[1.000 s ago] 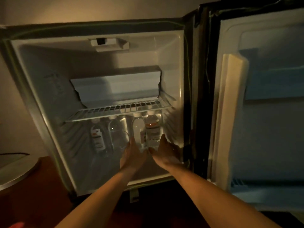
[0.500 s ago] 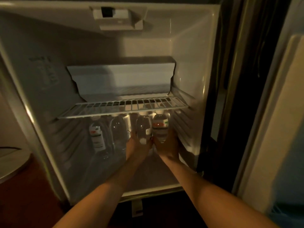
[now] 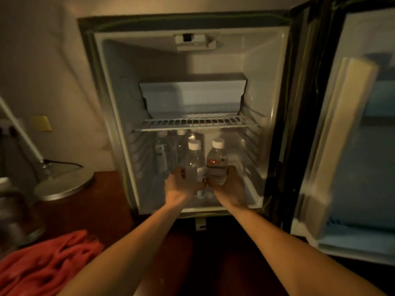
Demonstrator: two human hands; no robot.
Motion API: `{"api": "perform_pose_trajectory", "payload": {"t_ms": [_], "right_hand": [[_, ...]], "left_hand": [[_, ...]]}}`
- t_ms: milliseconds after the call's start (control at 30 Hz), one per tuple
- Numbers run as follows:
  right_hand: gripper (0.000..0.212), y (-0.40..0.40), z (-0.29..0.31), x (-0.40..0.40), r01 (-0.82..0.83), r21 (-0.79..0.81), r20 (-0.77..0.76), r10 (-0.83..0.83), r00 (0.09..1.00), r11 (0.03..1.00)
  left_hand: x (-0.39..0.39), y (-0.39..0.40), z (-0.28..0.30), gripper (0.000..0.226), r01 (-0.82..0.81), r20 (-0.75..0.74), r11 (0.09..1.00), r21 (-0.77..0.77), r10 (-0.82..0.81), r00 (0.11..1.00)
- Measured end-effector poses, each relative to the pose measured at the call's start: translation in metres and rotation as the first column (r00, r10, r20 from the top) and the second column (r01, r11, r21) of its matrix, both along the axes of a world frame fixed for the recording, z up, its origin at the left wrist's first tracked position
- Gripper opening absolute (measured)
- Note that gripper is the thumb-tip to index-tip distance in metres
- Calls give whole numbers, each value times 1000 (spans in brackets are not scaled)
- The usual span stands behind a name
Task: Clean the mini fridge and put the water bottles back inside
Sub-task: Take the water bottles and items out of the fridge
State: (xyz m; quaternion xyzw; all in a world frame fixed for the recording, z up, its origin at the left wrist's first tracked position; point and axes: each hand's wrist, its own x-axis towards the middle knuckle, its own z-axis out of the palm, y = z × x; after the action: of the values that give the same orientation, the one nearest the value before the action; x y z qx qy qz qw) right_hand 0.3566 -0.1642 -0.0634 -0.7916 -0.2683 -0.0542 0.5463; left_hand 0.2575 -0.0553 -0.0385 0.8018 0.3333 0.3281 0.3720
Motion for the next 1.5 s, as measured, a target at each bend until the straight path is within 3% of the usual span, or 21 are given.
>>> {"api": "perform_pose_trajectory", "payload": {"t_ms": [300, 400, 533, 700, 1100, 1500], "right_hand": [[31, 24, 9, -97, -295, 62, 50, 292, 955, 954], [45, 47, 13, -129, -365, 22, 44, 363, 931, 931], [37, 80, 14, -170, -414, 69, 90, 408, 909, 908], [48, 127, 16, -206, -482, 56, 62, 479, 876, 874], [46, 246, -5, -207, -557, 33, -65, 558, 827, 830], [44, 304, -23, -186, -569, -27, -63, 566, 822, 822]], "left_hand": [[-133, 12, 19, 56, -127, 46, 990, 57, 124, 991], [-173, 26, 22, 62, -182, 59, 981, 58, 179, 982], [-221, 49, 22, 63, -280, 78, 960, 29, 277, 958], [-260, 86, 16, 56, -376, 96, 927, -2, 374, 922], [-250, 178, -25, 53, -463, 110, 886, 4, 460, 881], [-221, 231, -52, 48, -469, 90, 881, -58, 473, 877]]}}
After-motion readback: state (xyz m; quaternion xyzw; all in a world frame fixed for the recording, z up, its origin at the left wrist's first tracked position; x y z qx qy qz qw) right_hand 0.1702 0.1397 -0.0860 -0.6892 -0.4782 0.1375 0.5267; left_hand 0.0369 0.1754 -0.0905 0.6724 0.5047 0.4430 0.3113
